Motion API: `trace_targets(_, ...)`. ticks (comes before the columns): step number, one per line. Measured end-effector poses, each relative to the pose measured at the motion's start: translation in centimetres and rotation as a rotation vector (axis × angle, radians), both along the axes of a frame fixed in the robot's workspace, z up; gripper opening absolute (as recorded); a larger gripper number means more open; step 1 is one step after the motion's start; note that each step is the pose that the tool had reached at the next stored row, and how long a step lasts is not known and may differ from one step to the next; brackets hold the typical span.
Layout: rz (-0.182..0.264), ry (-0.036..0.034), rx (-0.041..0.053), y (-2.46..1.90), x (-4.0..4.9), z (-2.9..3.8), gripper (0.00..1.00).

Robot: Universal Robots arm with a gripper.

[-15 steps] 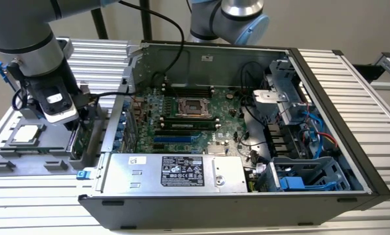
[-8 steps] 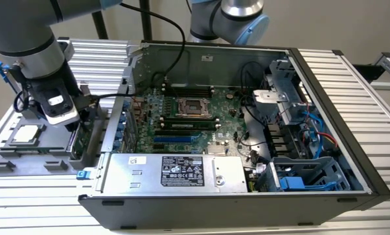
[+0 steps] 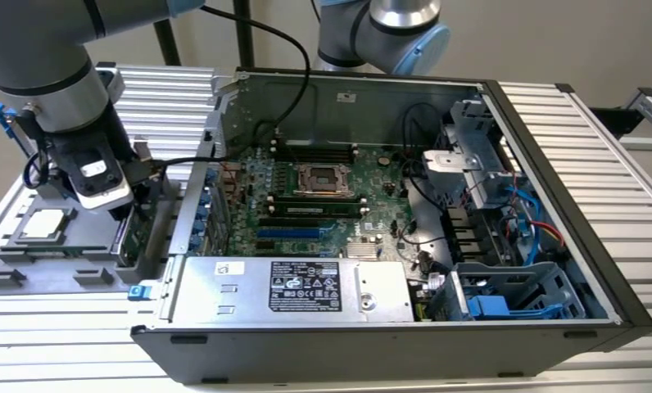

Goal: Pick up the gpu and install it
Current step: 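Pick up the gpu and move the gpu toward the slot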

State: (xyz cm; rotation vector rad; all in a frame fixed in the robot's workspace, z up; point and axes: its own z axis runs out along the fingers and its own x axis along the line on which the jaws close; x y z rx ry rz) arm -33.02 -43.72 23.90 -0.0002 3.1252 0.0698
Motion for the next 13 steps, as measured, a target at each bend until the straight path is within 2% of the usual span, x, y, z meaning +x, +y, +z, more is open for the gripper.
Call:
trace_targets(2, 0.0, 0.0001, -0.0001, 0.0, 0.0, -0.01, 1.0)
trace_targets(3, 0.0, 0.0, 0.0, 0.0, 0.0, -0.02, 0.0)
trace_targets(13, 0.0, 0.0002, -0.0002, 0.0, 0.0, -0.08, 0.0)
